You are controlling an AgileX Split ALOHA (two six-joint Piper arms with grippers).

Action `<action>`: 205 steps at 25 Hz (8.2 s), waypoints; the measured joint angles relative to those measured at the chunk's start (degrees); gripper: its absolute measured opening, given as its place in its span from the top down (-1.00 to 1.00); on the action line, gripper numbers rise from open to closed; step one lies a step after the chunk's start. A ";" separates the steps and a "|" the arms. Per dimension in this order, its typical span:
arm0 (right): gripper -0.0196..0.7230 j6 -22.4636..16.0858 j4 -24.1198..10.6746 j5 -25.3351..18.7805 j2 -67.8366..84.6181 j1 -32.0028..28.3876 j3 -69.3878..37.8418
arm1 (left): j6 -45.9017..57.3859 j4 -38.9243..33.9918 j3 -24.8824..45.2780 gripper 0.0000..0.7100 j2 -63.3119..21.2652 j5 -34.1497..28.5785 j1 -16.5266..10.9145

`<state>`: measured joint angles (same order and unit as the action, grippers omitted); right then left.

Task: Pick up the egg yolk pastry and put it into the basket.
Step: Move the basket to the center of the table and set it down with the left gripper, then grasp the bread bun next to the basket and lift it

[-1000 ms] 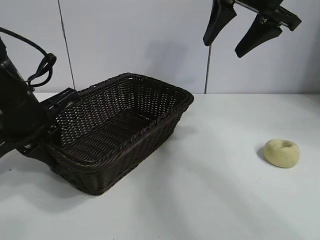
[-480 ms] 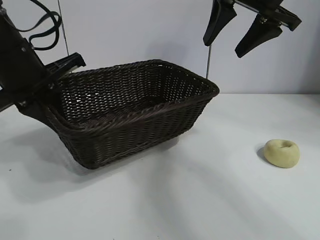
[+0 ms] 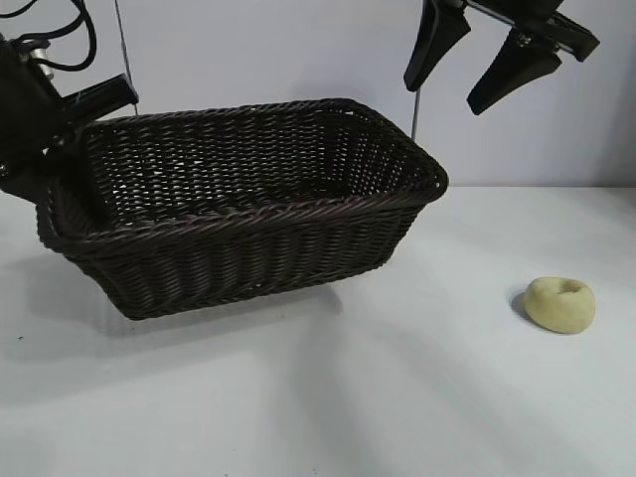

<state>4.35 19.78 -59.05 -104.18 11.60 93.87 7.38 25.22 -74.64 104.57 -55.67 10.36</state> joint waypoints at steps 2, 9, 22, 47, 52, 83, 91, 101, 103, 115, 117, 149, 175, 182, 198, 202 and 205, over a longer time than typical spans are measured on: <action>-0.39 0.00 0.00 0.00 0.00 0.00 0.00 | -2.31 -0.06 -2.87 0.72 1.88 -3.11 0.00; -0.39 0.00 0.00 0.00 0.00 0.00 0.00 | -7.38 -0.47 -12.14 0.72 8.16 -9.52 0.79; -0.39 0.00 0.00 -0.40 0.00 0.00 0.00 | -8.50 -0.50 -15.48 0.72 12.57 -8.18 5.01; -0.39 0.00 0.00 -1.06 0.00 0.00 0.00 | -10.56 0.62 -15.56 0.40 19.57 -3.49 5.38; -0.39 0.00 0.00 -1.06 0.00 0.00 0.00 | -10.56 0.67 -15.56 -0.41 19.25 -3.87 5.38; -0.39 0.00 0.00 -1.25 0.00 0.00 0.00 | -10.46 7.10 -8.87 -0.55 -7.95 -6.96 2.46; -0.39 0.00 0.00 -1.36 0.00 0.00 0.00 | -12.05 14.94 -1.12 -0.54 -8.48 1.05 2.46; -0.39 0.00 0.00 -1.44 0.00 0.00 0.00 | -12.43 15.33 -0.74 -0.53 -5.87 3.17 4.99; -0.39 0.00 0.00 -1.60 0.00 0.00 0.00 | -12.43 15.33 -0.68 -0.53 -5.37 3.32 5.30; -0.39 0.00 0.00 -1.70 0.00 0.00 0.00 | -12.43 15.33 -0.68 -0.53 -5.37 3.57 5.30; -0.39 0.00 0.00 -1.65 0.00 0.00 0.00 | -12.43 15.33 -0.68 -0.53 -5.37 3.57 5.30; -0.39 0.18 -8.54 -11.46 0.00 -13.15 -0.32 | -12.60 15.33 -0.68 -0.53 -5.37 3.47 5.30; -0.39 -0.69 -12.83 -1.34 1.40 -13.15 -20.46 | -12.94 15.33 -0.68 -0.53 -5.37 3.41 5.30; -0.39 -1.98 -12.98 3.14 -3.26 -13.15 -20.46 | -13.00 15.33 -0.68 -0.53 -5.37 3.11 5.30; 0.06 -4.35 -11.28 13.87 -12.54 -13.15 -20.46 | -13.05 15.33 -0.68 -0.53 -5.37 2.91 5.30; 0.41 -4.95 -11.28 14.16 -12.54 -13.15 -20.46 | -13.05 15.33 -0.68 -0.53 -5.37 2.89 5.30; 0.47 -5.20 -11.28 13.91 -12.48 -13.15 -20.40 | -13.05 15.33 -0.68 -0.53 -5.37 2.89 5.30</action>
<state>-0.84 8.50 -45.14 -116.66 -1.55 73.47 -5.67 40.55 -75.33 99.20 -52.79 15.66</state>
